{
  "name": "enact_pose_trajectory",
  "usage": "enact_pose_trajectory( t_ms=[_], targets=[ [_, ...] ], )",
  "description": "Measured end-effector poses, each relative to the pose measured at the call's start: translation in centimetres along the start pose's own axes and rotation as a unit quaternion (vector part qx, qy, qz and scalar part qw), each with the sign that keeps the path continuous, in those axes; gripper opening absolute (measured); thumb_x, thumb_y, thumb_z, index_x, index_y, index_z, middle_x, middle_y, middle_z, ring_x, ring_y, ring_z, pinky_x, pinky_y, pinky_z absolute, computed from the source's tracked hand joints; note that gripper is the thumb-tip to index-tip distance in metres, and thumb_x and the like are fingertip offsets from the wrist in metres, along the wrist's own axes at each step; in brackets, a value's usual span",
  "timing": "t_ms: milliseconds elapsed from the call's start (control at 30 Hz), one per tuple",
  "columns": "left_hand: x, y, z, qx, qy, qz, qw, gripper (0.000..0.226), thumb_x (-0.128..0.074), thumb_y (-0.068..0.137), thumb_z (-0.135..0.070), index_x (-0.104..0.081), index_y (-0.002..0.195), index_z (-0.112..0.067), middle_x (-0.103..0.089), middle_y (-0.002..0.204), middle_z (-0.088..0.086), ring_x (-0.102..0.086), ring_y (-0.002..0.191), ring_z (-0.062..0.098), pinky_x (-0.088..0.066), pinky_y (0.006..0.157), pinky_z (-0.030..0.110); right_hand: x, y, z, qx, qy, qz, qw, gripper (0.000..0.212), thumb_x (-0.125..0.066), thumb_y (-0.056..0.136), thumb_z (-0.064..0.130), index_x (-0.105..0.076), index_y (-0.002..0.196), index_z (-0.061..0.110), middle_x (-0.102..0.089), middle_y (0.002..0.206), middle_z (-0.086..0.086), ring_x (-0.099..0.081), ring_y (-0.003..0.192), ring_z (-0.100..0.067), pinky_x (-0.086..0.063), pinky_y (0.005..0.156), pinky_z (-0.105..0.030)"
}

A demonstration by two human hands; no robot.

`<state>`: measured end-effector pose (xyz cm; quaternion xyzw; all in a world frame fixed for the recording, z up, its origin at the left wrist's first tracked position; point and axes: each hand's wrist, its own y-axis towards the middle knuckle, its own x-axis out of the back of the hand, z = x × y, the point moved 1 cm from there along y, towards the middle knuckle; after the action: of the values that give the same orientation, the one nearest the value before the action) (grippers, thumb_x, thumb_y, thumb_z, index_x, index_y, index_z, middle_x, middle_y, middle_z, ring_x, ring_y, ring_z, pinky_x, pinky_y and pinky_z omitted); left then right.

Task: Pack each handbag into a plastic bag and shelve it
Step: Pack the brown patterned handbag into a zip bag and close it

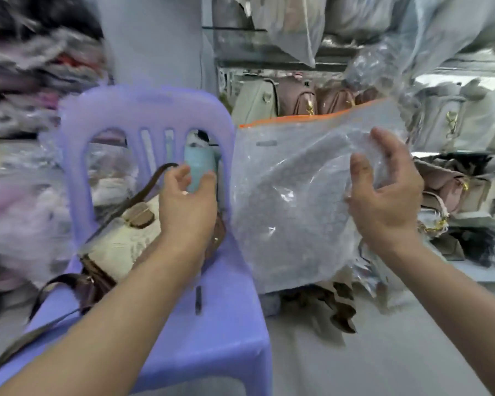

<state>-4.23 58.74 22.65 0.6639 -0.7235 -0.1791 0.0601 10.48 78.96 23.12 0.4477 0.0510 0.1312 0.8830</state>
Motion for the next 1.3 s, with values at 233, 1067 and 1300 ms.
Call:
enact_pose_trajectory(
  t_ms=[233, 1067, 1300],
  targets=[
    [5.3, 1.8, 0.2, 0.104, -0.028, 0.077, 0.991, 0.037, -0.065, 0.094, -0.044, -0.061, 0.125, -0.024, -0.066, 0.122, -0.003, -0.064, 0.101, 0.008, -0.057, 0.085, 0.031, -7.1, 2.1, 7.7, -0.011, 0.092, 0.044, 0.995, 0.035, -0.063, 0.094, 0.032, -0.060, 0.129, 0.031, -0.064, 0.133, 0.002, -0.061, 0.127, -0.022, -0.046, 0.111, -0.049],
    [10.9, 3.3, -2.7, 0.049, -0.147, 0.122, 0.980, 0.047, -0.076, 0.088, -0.037, -0.062, 0.130, -0.021, -0.075, 0.114, 0.000, -0.073, 0.103, 0.020, -0.056, 0.096, 0.044, -17.6, -3.8, 14.4, -0.202, 0.311, 0.246, 0.896, 0.027, -0.074, 0.093, 0.016, -0.072, 0.118, 0.024, -0.074, 0.109, 0.007, -0.072, 0.094, -0.008, -0.058, 0.082, -0.025],
    [9.9, 2.8, -4.8, -0.329, 0.098, -0.030, 0.939, 0.055, -0.072, 0.088, -0.011, -0.047, 0.134, -0.027, -0.054, 0.134, -0.012, -0.054, 0.122, 0.006, -0.044, 0.107, 0.028, -17.0, -3.1, 11.1, -0.118, 0.068, 0.194, 0.971, 0.034, -0.064, 0.097, 0.042, -0.058, 0.130, 0.034, -0.057, 0.112, 0.025, -0.051, 0.105, 0.005, -0.039, 0.087, -0.017]
  ],
)
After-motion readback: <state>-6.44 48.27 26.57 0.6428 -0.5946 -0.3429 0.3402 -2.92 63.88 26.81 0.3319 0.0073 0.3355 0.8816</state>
